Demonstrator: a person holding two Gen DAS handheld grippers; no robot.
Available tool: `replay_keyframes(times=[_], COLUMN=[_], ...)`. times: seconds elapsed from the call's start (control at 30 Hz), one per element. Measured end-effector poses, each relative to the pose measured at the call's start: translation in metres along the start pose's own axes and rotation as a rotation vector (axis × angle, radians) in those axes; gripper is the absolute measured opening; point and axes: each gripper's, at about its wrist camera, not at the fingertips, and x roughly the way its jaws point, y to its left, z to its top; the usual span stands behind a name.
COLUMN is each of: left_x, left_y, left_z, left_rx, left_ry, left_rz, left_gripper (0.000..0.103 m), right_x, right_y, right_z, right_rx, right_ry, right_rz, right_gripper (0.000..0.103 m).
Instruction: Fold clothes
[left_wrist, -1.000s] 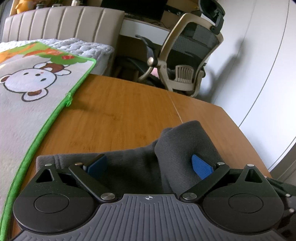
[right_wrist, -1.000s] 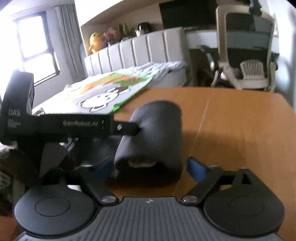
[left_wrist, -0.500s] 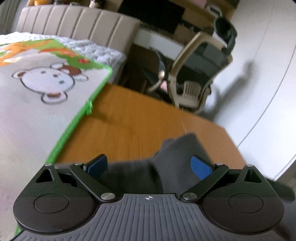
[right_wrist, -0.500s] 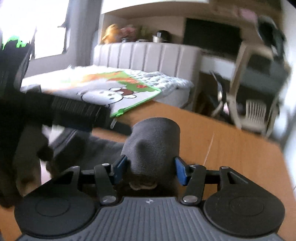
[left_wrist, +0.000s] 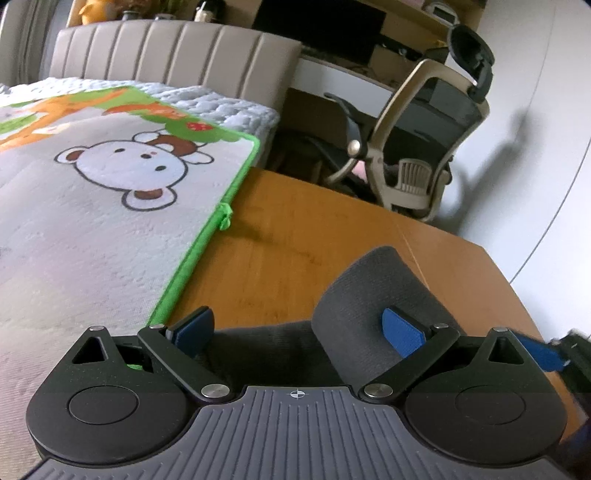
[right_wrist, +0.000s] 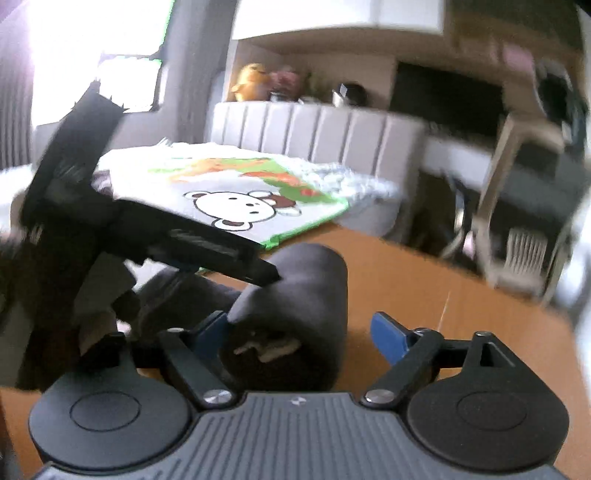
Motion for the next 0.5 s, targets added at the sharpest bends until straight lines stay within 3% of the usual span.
replay_keyframes(times=[0.13,0.17,0.2,0.23,0.3,0.47,0.5], left_x=[-0.001,-0.001,-0.001,-0.001,0.0,0.003,0.003], left_y=[-0.002,-0.002,-0.003,-0.005,-0.007,-0.015,-0.016], left_z=[-0.002,-0.002,-0.002,-0.002,-0.003,-0.005,-0.005], left_rx=[0.002,0.004,0.007,0.01,0.012,0.024,0.02], left_ry=[0.0,0.001,0.002,0.003,0.005,0.018,0.02], left_rz=[0.001,0.001,0.0,0.0,-0.006,-0.029,-0.037], left_gripper=[0.101,0.101,0.101,0.101,0.101,0.1,0.1], right_x=[0.024,0.03,0.033,0.035,0.034,0.025,0.024], right_y=[-0.019,-0.022,-0.025,-0.027,-0.026,-0.025,-0.02], right_z=[-0.004,-0.005,-0.007,-0.009,-0.008,-0.005,-0.007], right_rx=[0.195,0.232,0.254,0.273,0.217,0.043,-0.043], right_ry=[0.038,0.048,0.047,0.046,0.03,0.01,-0.006], right_rz=[0.066,0.075,0.075,0.073,0.007,-0.137,-0.183], right_gripper=[0.09,0.084,0.071,0.067,0.057,0.054,0.054])
